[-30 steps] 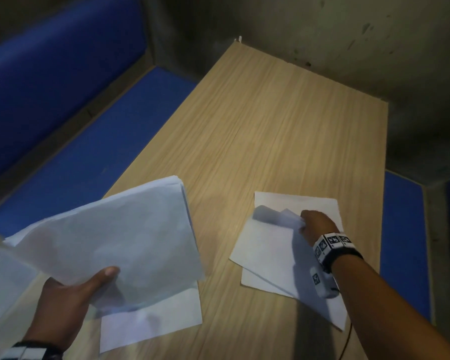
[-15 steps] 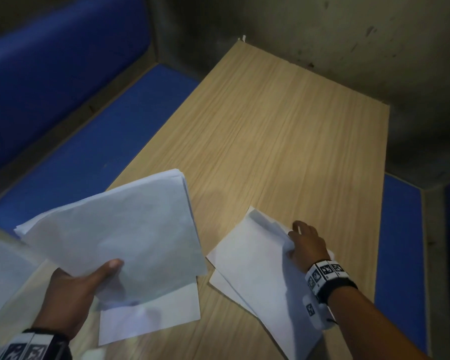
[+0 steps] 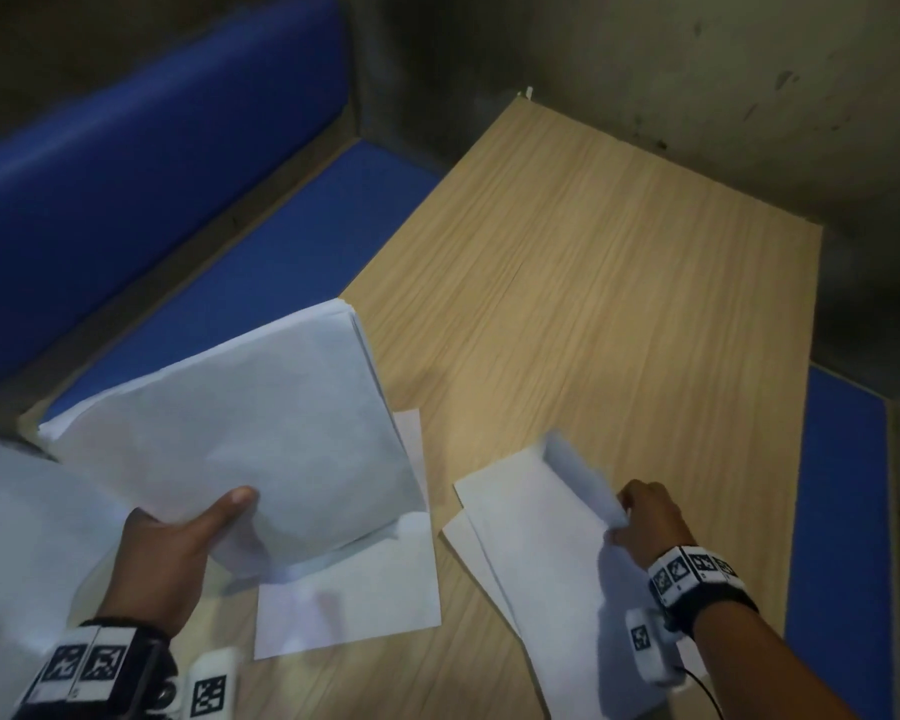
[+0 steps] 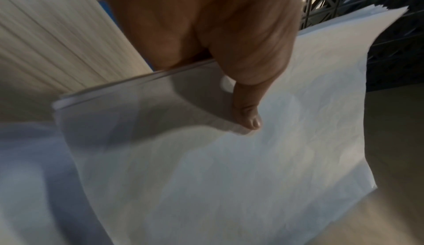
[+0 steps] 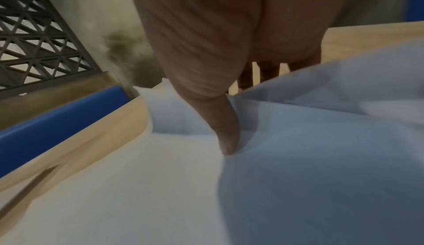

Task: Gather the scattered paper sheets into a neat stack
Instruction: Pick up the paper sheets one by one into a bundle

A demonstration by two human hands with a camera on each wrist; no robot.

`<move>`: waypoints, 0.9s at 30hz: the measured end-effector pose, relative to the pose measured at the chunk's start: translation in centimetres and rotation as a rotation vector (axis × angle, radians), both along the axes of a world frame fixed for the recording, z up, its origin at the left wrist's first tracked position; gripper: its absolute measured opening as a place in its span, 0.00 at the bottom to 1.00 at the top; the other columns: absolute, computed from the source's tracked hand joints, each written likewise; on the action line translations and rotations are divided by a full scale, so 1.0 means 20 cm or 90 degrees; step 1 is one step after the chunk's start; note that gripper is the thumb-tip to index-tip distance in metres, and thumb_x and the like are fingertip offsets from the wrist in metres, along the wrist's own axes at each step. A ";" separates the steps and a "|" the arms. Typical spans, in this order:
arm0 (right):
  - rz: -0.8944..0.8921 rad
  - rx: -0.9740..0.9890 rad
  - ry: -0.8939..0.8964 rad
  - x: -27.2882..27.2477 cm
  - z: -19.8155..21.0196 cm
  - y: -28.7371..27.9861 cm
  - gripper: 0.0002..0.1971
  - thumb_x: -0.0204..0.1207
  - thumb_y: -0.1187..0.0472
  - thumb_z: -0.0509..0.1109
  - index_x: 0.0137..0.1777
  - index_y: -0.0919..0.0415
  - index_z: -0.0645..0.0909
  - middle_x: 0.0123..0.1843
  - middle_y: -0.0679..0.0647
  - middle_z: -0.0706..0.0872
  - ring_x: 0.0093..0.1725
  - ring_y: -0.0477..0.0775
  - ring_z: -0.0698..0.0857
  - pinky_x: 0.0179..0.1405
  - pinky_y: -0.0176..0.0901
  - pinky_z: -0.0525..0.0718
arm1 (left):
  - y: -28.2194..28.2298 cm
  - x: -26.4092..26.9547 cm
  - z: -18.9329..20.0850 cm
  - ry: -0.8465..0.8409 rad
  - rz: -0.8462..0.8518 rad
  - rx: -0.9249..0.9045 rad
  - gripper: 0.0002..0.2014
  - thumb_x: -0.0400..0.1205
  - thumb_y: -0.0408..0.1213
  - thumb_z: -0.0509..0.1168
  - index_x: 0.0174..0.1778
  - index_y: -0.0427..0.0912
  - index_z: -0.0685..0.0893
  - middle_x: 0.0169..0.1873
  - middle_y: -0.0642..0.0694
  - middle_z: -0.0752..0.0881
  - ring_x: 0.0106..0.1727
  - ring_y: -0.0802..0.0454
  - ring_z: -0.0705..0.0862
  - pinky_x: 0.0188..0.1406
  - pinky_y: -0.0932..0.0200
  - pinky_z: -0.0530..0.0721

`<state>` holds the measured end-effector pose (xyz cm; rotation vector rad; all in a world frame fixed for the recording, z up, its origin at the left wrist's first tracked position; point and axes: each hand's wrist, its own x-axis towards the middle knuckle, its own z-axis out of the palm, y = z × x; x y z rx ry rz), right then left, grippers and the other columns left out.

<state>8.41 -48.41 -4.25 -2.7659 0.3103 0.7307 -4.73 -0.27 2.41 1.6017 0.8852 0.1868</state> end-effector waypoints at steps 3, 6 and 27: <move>-0.069 0.086 0.026 -0.06 0.08 0.00 0.16 0.70 0.68 0.76 0.53 0.66 0.74 0.49 0.56 0.82 0.48 0.59 0.83 0.49 0.50 0.83 | 0.04 -0.02 -0.01 -0.011 0.008 0.013 0.23 0.72 0.40 0.82 0.57 0.30 0.89 0.50 0.41 0.92 0.53 0.41 0.89 0.62 0.44 0.82; -0.127 0.147 -0.049 -0.11 0.25 0.01 0.11 0.73 0.68 0.74 0.54 0.68 0.81 0.48 0.62 0.87 0.49 0.63 0.86 0.50 0.53 0.84 | 0.07 -0.03 0.01 -0.031 0.024 0.005 0.18 0.72 0.36 0.81 0.55 0.31 0.89 0.47 0.43 0.91 0.52 0.42 0.89 0.61 0.47 0.81; -0.124 0.237 -0.056 -0.42 0.01 1.27 0.19 0.72 0.52 0.74 0.56 0.65 0.82 0.63 0.54 0.79 0.59 0.56 0.81 0.54 0.45 0.82 | 0.71 -0.27 -0.22 0.065 0.205 -0.045 0.50 0.58 0.68 0.81 0.58 0.23 0.82 0.54 0.25 0.88 0.50 0.25 0.88 0.55 0.25 0.85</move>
